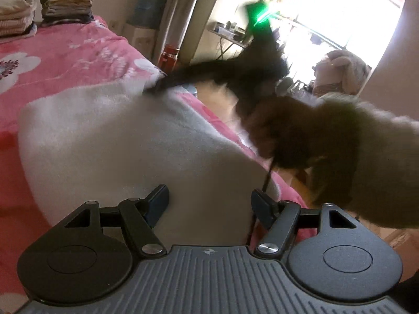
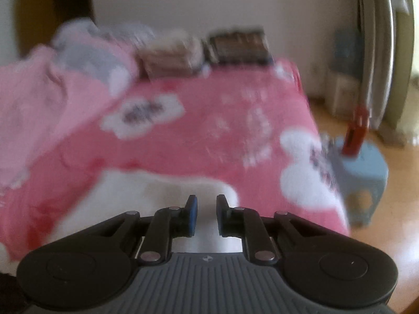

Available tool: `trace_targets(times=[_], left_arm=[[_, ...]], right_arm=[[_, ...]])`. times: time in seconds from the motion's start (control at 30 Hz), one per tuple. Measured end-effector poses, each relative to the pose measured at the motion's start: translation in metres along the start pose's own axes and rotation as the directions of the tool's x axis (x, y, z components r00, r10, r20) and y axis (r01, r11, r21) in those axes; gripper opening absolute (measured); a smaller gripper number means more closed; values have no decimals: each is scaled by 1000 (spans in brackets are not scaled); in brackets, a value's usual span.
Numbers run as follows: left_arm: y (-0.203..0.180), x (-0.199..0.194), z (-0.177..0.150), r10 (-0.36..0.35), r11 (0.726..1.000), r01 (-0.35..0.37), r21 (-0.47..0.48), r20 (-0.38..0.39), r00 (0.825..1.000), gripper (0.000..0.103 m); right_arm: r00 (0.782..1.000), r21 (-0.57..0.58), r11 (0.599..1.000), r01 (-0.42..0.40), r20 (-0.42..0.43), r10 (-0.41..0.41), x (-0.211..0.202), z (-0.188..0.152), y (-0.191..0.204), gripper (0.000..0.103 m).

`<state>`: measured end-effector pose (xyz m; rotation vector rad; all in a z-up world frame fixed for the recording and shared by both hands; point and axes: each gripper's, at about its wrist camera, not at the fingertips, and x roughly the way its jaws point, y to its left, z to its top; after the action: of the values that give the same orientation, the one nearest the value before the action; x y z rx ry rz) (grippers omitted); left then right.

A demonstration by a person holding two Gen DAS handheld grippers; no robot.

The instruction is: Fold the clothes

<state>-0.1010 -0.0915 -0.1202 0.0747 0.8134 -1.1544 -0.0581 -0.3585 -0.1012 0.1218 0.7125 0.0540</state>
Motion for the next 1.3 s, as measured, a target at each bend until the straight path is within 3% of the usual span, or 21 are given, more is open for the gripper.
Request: trace_targets(times=[0.1, 0.47, 0.67, 1.3], left_arm=[[5, -2, 0, -22, 1000, 22, -14, 2, 1000, 70], [26, -7, -2, -97, 992, 98, -74, 11, 995, 70], [29, -6, 0, -113, 990, 114, -84, 14, 993, 70], [34, -6, 2, -159, 982, 159, -102, 16, 987, 74]], right_arm=[[1000, 14, 1000, 6, 20, -6, 12, -14, -3, 16], [999, -16, 1000, -3, 48, 4, -8, 14, 5, 17], [1000, -7, 1000, -3, -26, 3, 35, 3, -3, 17], [999, -19, 999, 32, -33, -32, 32, 7, 5, 19]])
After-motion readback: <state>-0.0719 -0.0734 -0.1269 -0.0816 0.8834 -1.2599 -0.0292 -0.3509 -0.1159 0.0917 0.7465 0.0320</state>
